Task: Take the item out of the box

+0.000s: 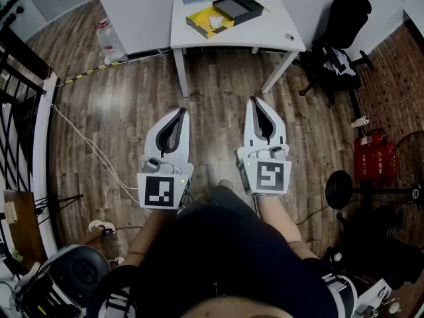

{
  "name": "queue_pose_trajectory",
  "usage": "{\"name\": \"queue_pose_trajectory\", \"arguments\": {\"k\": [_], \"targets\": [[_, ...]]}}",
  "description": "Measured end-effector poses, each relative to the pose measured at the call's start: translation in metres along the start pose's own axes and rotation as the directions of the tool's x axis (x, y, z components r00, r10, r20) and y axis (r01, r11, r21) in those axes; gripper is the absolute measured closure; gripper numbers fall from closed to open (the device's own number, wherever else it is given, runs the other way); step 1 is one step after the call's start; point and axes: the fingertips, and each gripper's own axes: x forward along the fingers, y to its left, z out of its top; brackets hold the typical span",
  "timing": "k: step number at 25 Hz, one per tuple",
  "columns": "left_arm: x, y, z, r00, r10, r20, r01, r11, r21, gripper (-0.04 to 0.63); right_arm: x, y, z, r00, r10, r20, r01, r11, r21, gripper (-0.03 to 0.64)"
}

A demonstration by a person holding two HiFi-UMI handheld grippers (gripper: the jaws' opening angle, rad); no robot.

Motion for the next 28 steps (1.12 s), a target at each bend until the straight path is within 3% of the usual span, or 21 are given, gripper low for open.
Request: {"name": "queue_pose_trajectory", "arguments": {"k": [6, 10, 14, 18, 28], "targets": [[-0.019, -0.041, 0.011, 1.000, 0.018, 0.002, -0.018, 1.000, 0.003, 0.586, -0.044, -0.009, 0.008, 0.999, 0.038, 0.002, -0.038, 0.999, -0.002, 0.606], [-0.020, -0.077, 0.019, 0.999, 0.051, 0.013, -0.051, 0.999, 0.017, 0.584, -0.070, -0.035, 0.011, 0.998, 0.060, -0.027, -0.059, 0.997, 0.049, 0.604], [-0.014, -0.099, 0.022, 0.995, 0.089, 0.042, -0.090, 0.996, 0.021, 0.584, -0.084, -0.054, 0.014, 0.993, 0.105, 0.058, -0.107, 0.994, 0.025, 0.604], [-0.003, -0.119, 0.020, 0.994, 0.092, 0.059, -0.093, 0.995, 0.023, 0.584, -0.089, -0.075, 0.007, 0.991, 0.117, 0.069, -0.119, 0.993, 0.025, 0.604], [0.027, -0.128, 0.007, 0.994, 0.102, 0.040, -0.103, 0.995, 0.017, 0.502, -0.073, -0.103, -0.010, 0.988, 0.135, 0.071, -0.138, 0.990, 0.037, 0.604]]}}
